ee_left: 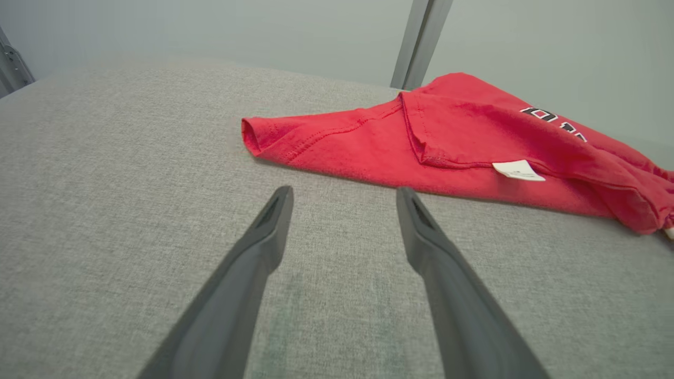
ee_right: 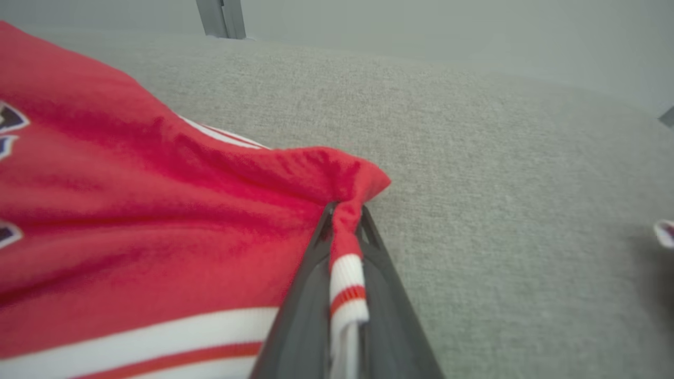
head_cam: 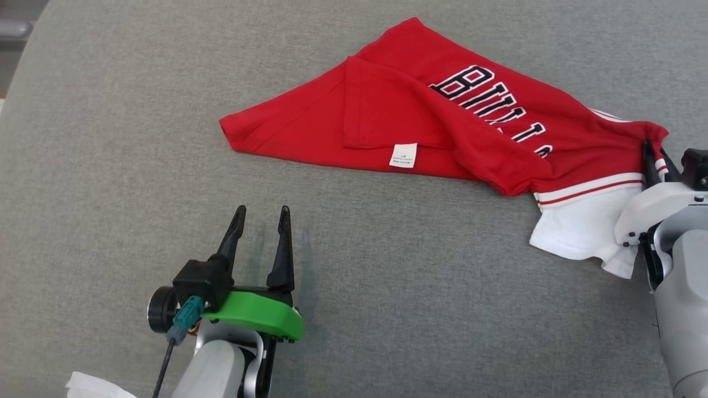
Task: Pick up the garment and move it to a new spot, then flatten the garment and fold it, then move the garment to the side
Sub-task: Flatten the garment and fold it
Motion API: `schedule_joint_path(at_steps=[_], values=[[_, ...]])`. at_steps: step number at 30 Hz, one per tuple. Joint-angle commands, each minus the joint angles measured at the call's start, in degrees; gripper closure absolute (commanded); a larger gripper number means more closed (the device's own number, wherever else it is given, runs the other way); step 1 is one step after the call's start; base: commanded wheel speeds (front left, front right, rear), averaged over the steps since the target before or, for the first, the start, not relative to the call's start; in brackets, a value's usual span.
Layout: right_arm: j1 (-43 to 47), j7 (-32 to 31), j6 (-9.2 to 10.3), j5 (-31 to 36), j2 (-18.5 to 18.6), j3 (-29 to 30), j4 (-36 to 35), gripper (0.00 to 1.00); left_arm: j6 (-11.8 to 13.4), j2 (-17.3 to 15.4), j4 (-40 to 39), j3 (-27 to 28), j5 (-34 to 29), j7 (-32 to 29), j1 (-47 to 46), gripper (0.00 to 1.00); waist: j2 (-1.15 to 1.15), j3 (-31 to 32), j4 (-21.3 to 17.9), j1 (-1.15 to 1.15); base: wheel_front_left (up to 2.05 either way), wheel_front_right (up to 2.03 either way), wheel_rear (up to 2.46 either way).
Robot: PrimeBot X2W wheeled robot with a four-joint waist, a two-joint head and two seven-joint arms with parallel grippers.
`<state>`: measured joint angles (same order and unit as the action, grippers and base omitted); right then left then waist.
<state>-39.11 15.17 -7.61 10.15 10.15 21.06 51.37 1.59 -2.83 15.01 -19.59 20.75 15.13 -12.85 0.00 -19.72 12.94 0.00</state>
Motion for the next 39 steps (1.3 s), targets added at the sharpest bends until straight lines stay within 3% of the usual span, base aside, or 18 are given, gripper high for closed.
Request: schedule_joint_path(at_steps=[1,2,3,13,17,22,33,34,35,36,37,39], values=[[1.6,-0.1,0.22,0.2,0.1,0.1,-0.6,1.0,-0.2,-0.2,0.3,-0.1,-0.5,0.0,-1.3,0.0,0.0,1.4,-2.9,0.0,0.0,0.0,0.0],[1.7,-0.1,0.21,-0.1,-0.3,-0.3,-1.3,0.62,-0.4,-0.2,0.6,0.0,-0.5,0.0,-1.4,0.0,0.0,1.6,-3.7,0.0,0.0,0.0,0.0],[1.9,0.0,0.19,-0.4,-0.7,-0.8,-1.8,0.0,-0.4,-0.2,0.9,0.0,-0.5,0.0,-1.5,0.0,0.0,1.8,-4.5,0.0,0.0,0.0,0.0],[5.6,0.0,0.17,-9.0,-5.2,-12.3,-21.3,0.0,-1.1,-0.2,6.0,0.1,0.3,0.0,-7.6,0.0,0.0,1.2,-12.0,0.0,0.0,0.0,0.0],[8.0,0.0,0.17,-11.7,-6.0,-16.1,-26.0,0.0,-1.2,-0.2,9.4,1.1,0.2,0.0,-11.0,0.0,0.0,0.3,-15.0,0.0,0.0,0.0,0.0],[10.5,0.0,0.17,-13.5,-6.6,-17.5,-28.7,0.0,-1.8,-0.2,14.8,2.1,0.9,0.0,-15.2,0.0,0.0,-1.1,-18.0,0.0,0.0,0.0,0.0],[12.2,0.0,0.17,-14.1,-7.1,-17.9,-30.2,0.0,0.2,-0.2,25.0,4.7,0.4,0.0,-20.1,0.0,0.0,-2.4,-20.4,0.0,0.0,0.0,0.0],[12.3,0.0,0.17,-14.1,-7.1,-17.9,-30.2,0.0,0.3,-0.2,25.7,4.8,0.4,0.0,-20.1,0.07,0.0,-2.4,-20.3,0.0,0.0,0.0,0.0],[12.4,0.0,0.17,-14.1,-7.1,-17.9,-30.1,0.0,0.1,-0.2,26.0,4.9,0.3,0.0,-20.2,0.29,0.0,-2.4,-20.3,0.0,0.0,0.0,0.0],[12.4,0.0,0.17,-14.1,-7.1,-18.0,-30.0,0.0,-0.1,-0.2,26.3,4.9,0.3,0.0,-20.2,0.68,0.0,-2.3,-20.2,0.0,0.0,0.0,0.0],[12.4,0.0,0.17,-14.0,-7.1,-18.1,-29.9,0.0,-0.3,-0.2,26.4,4.8,0.2,0.0,-20.3,0.98,0.0,-2.2,-20.1,0.0,0.0,0.0,0.0],[12.6,0.0,0.17,-14.0,-7.1,-18.1,-29.8,0.0,-0.5,-0.2,25.3,4.9,0.1,0.0,-20.3,1.0,0.0,-1.8,-19.8,0.0,0.0,0.0,0.0]])
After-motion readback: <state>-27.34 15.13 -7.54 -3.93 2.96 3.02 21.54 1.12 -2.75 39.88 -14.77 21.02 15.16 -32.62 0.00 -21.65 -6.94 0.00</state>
